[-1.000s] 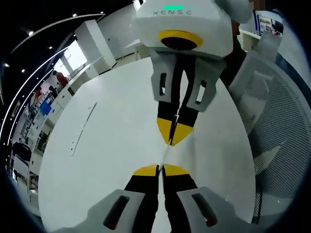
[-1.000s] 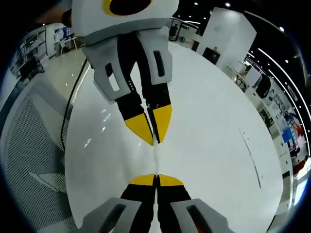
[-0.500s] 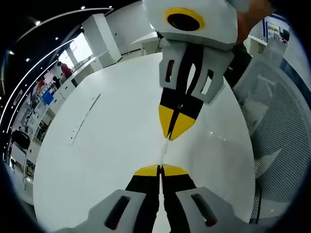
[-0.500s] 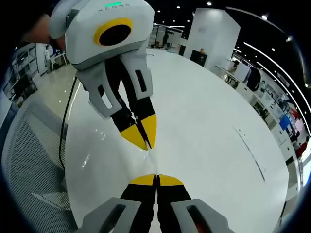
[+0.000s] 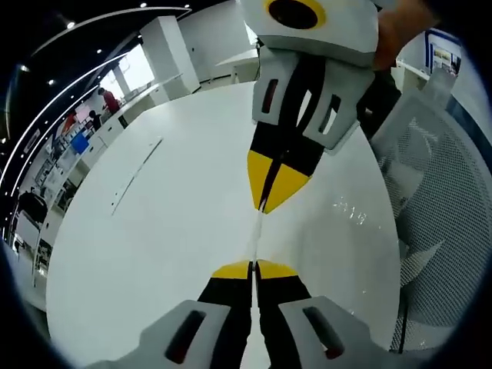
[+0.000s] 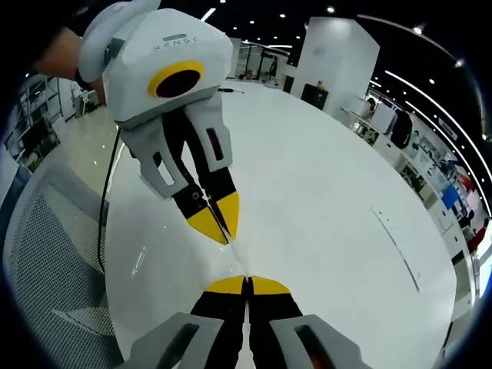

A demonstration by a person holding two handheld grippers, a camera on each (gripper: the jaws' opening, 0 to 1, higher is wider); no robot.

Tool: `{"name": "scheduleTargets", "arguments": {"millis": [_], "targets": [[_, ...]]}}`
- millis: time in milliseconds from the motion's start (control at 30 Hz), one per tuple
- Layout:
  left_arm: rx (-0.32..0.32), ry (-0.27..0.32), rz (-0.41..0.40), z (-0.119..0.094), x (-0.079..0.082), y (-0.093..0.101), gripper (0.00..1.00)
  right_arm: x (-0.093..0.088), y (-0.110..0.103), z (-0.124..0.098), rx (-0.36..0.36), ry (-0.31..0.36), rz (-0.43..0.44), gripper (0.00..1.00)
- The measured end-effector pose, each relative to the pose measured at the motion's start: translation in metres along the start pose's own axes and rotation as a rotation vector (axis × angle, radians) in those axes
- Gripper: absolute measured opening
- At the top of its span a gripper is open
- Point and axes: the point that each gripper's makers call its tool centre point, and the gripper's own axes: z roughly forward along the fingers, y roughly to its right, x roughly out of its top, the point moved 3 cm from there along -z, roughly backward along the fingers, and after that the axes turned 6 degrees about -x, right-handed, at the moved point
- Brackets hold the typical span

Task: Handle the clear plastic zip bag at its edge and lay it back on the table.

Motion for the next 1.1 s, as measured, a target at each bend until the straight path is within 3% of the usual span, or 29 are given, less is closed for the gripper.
{"name": "scheduleTargets", "arguments": {"millis": [267,733,933,1100], "targets": [[0.014,0.0,0.033,-0.001,0.008,0.001,0.08,-0.007,-0.001,-0.004,0.001,-0.036,-0.032,0.0],[0.033,-0.021,0.076,0.002,0.009,-0.008,0.12,-0.006,-0.006,-0.004,0.021,-0.035,-0.078,0.0],[0.018,-0.021,0.128,0.005,0.018,-0.003,0.1,-0.006,-0.008,-0.003,0.034,-0.042,-0.096,0.0],[0.005,-0.033,0.125,0.007,0.016,-0.002,0.03,-0.004,-0.01,-0.003,0.034,-0.044,-0.1,0.0]]}}
